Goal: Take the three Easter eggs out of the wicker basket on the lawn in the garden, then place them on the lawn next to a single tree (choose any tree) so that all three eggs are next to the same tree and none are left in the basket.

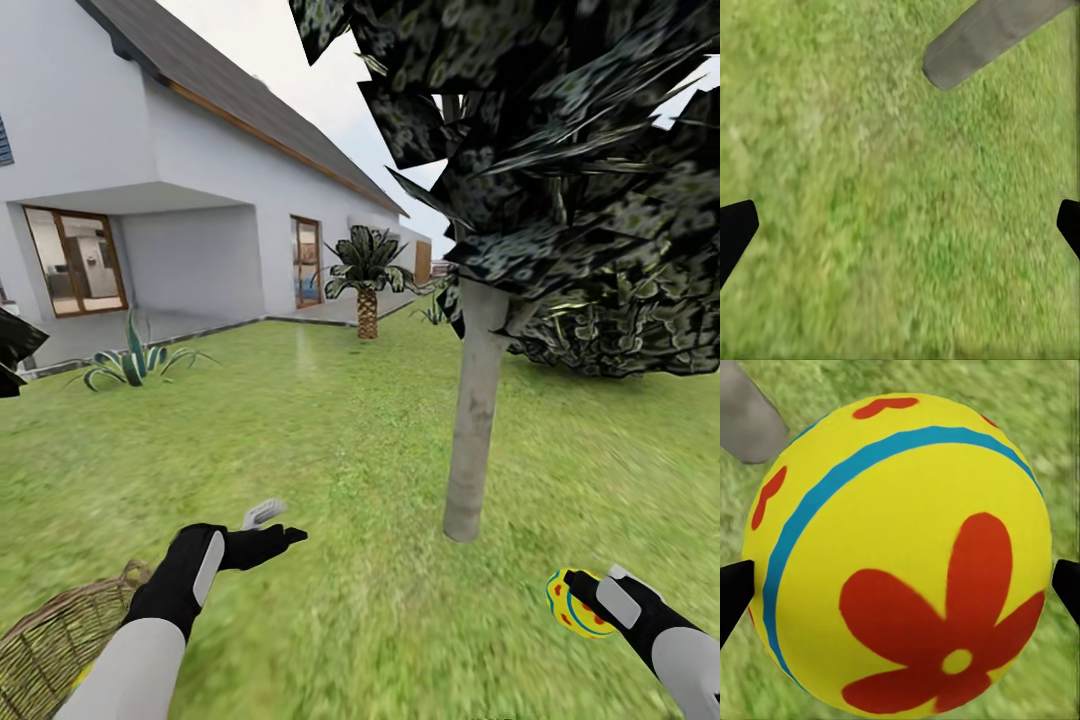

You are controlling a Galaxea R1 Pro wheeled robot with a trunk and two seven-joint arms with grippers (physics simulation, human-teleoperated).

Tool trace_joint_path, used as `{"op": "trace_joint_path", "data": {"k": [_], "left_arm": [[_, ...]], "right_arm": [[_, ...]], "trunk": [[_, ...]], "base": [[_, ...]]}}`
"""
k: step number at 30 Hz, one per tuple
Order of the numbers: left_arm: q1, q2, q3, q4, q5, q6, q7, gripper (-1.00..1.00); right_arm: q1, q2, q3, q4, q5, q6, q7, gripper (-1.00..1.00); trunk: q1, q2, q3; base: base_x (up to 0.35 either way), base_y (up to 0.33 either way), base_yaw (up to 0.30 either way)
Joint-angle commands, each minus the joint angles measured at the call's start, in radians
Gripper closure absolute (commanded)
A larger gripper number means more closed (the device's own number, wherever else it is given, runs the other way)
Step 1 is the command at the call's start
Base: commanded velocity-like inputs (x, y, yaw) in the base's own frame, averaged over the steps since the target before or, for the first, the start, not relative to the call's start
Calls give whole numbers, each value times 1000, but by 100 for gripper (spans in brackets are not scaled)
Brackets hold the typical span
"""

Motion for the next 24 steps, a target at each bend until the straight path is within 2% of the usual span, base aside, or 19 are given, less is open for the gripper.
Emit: {"op": "trace_joint_path", "data": {"k": [1,9,17,19,21,24], "left_arm": [[-1,0,6,-1,2,8,-2,-100],[-1,1,4,-1,2,7,-6,-100],[-1,2,5,-1,2,6,-7,-100],[-1,-2,5,-1,3,6,-7,-100],[-1,-4,5,-1,5,8,-7,-100],[-1,-5,5,-1,8,16,-13,-100]], "right_arm": [[0,0,4,-3,-5,5,-5,100],[0,0,4,-4,-5,2,-4,100],[0,2,4,-17,-7,-63,-3,100],[-1,9,3,-17,-6,-80,-1,100],[-1,27,5,-17,-5,-102,4,100],[-2,52,66,-25,20,-115,22,100]], "trunk": [[0,-1,0],[0,-1,1],[0,-1,1],[0,-1,1],[0,-1,1],[0,-1,1]], "base": [[0,-102,-229],[0,-21,-38],[0,0,0],[0,-4,0],[0,-81,0],[0,-83,0]]}}
